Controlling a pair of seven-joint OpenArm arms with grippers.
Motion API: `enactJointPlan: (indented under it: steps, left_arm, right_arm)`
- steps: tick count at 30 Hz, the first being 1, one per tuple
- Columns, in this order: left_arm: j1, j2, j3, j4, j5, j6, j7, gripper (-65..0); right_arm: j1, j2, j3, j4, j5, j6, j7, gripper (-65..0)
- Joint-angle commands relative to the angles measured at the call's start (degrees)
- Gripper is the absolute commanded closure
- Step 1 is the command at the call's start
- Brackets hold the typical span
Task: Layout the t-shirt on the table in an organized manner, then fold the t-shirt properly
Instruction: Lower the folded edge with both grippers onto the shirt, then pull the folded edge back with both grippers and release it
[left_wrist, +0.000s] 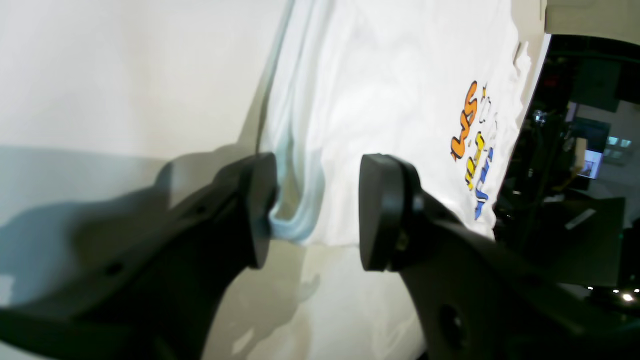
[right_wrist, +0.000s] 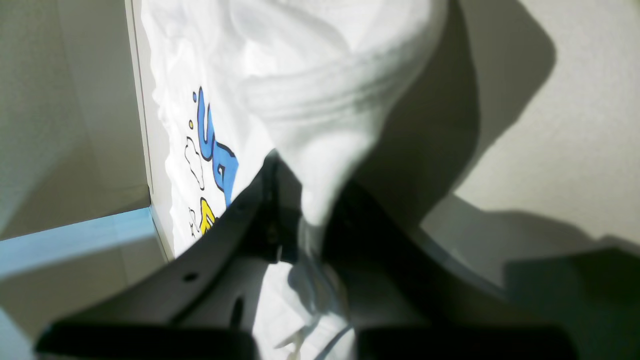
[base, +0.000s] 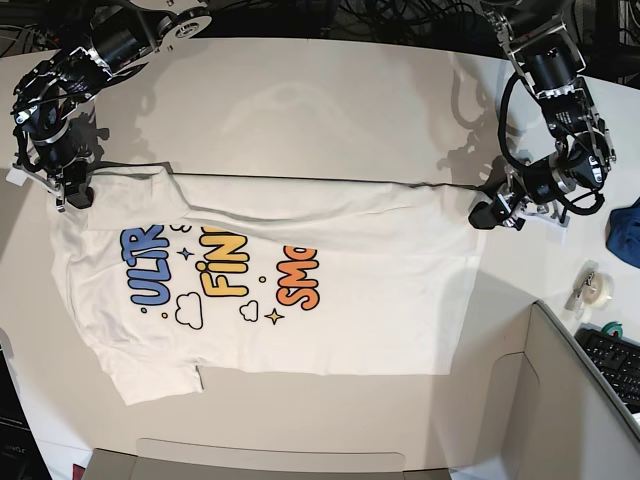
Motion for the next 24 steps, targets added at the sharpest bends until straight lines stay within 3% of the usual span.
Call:
enactJointPlan:
  steps: [1, 5, 6, 14, 24]
  left_arm:
    - [-1.0, -1.0, -0.1, 0.9, -1.6, 0.7, 0.6, -21.6]
    - [-0.7, -1.0, -0.1, 0.9, -1.5, 0.7, 0.6, -2.3]
    - [-0.7, -1.0, -0.1, 0.9, -1.5, 0.7, 0.6, 0.0]
    - [3.5, -1.8, -0.6, 2.6, -1.9, 0.7, 1.2, 0.0]
    - [18.2, -2.3, -0.6, 21.7, -2.0, 0.7, 1.3, 0.0]
  right_arm:
    - [-0.6, -0.6, 0.0, -0.4, -0.9, -1.5, -2.0, 0.0]
    - [-0.7, -0.5, 0.0, -0.4, -0.9, -1.5, -2.9, 0.0]
    - [-0.7, -0.5, 0.0, -0.2, -0.9, -1.5, -3.4, 0.0]
    - [-5.2, 3.2, -0.1, 3.7, -0.4, -1.0, -6.4, 0.0]
    - [-18.0, 8.6, 0.0, 11.5, 8.6, -0.9, -6.4, 0.0]
